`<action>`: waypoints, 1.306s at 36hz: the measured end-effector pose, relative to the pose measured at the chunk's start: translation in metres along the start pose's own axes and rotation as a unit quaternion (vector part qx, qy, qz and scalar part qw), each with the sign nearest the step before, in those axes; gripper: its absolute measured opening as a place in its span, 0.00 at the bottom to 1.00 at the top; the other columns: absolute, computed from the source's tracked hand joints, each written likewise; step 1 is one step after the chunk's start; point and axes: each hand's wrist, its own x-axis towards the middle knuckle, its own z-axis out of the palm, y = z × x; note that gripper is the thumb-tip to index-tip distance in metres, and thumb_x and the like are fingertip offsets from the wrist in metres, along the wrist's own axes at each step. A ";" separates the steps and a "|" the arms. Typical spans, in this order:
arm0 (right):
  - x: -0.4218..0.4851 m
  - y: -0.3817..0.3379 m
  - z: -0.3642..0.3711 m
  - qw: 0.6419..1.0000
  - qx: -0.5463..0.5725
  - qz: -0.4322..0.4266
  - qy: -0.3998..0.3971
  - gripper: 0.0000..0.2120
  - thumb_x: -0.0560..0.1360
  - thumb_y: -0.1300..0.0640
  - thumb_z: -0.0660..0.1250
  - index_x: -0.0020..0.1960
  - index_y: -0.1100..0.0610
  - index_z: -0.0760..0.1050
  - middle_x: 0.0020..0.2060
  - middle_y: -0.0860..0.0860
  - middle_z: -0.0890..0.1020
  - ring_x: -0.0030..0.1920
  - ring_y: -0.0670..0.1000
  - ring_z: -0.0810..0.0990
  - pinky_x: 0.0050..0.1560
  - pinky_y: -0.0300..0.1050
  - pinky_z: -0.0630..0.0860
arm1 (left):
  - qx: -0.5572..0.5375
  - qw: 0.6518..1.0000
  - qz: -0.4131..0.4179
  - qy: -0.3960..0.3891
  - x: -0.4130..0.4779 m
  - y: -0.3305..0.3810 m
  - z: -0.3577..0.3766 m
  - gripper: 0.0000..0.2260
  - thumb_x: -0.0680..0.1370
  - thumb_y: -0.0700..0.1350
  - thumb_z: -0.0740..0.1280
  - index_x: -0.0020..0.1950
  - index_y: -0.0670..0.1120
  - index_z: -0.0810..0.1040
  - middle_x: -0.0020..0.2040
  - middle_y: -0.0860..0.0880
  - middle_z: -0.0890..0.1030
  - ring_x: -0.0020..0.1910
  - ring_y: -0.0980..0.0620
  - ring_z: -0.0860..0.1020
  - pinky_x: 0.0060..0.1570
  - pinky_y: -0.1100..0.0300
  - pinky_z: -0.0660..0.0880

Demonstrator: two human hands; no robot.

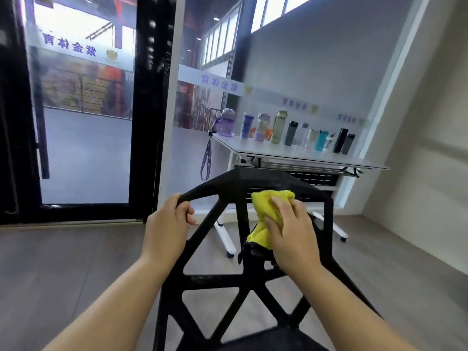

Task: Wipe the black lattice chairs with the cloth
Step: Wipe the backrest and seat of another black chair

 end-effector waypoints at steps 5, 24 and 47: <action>0.058 -0.017 0.001 0.999 -0.004 -0.002 0.038 0.21 0.79 0.49 0.60 0.70 0.52 0.66 0.66 0.56 0.65 0.60 0.59 0.70 0.60 0.54 0.69 | -0.013 1.000 -0.006 -0.007 0.001 -0.002 -0.001 0.12 0.80 0.44 0.56 0.39 0.49 0.73 0.33 0.48 0.81 0.36 0.48 0.79 0.36 0.58 0.73; 0.056 -0.043 0.060 0.957 0.019 -0.289 0.012 0.20 0.78 0.48 0.58 0.68 0.51 0.69 0.62 0.61 0.70 0.51 0.65 0.76 0.48 0.55 0.78 | 0.016 0.998 0.018 -0.065 0.008 -0.007 -0.015 0.11 0.81 0.42 0.56 0.46 0.52 0.76 0.39 0.53 0.82 0.39 0.60 0.82 0.45 0.50 0.79; 0.068 -0.043 0.050 0.949 -0.060 -0.307 -0.022 0.23 0.77 0.47 0.57 0.70 0.51 0.70 0.62 0.62 0.72 0.49 0.65 0.77 0.43 0.54 0.78 | 0.066 0.994 0.026 -0.088 0.011 -0.002 -0.018 0.10 0.79 0.41 0.57 0.46 0.52 0.76 0.38 0.54 0.83 0.40 0.58 0.80 0.40 0.64 0.75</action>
